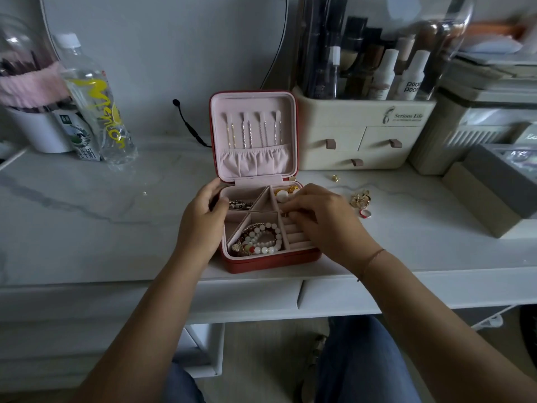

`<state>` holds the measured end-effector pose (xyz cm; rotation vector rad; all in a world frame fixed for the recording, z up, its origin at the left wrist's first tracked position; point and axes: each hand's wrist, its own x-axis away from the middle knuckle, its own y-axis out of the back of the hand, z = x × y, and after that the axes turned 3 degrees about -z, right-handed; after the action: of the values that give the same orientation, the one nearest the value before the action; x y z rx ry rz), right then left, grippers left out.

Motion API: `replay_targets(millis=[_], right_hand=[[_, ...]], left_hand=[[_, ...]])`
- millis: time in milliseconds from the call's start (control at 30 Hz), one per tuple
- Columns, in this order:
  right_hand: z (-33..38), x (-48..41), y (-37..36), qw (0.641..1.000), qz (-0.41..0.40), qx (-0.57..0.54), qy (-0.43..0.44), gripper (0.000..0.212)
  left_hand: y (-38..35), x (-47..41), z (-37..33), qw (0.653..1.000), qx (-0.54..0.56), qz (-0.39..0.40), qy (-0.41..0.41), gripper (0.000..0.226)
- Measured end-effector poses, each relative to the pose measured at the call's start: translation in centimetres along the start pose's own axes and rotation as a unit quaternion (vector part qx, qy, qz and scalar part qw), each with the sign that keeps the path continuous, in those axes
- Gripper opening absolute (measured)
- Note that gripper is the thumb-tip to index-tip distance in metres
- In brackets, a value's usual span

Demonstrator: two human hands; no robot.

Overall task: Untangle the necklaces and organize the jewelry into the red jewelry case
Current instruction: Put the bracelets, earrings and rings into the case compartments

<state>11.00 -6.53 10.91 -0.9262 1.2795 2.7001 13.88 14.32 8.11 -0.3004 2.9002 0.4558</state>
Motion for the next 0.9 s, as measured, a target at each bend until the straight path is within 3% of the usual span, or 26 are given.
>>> replay_targets(millis=[233, 400, 900], right_hand=[[-6.1, 0.2, 5.5, 0.979, -0.134, 0.022, -0.153, 0.014], [-9.1, 1.6, 7.7, 0.969, -0.102, 0.058, -0.218, 0.012], [-9.1, 2.1, 7.0, 0.974, -0.040, 0.042, -0.220, 0.010]], left_hand=[[-0.1, -0.1, -0.1, 1.000, 0.001, -0.003, -0.006, 0.041], [-0.1, 0.0, -0.1, 1.000, 0.002, -0.006, -0.005, 0.041], [-0.1, 0.0, -0.1, 1.000, 0.006, -0.008, 0.003, 0.040]])
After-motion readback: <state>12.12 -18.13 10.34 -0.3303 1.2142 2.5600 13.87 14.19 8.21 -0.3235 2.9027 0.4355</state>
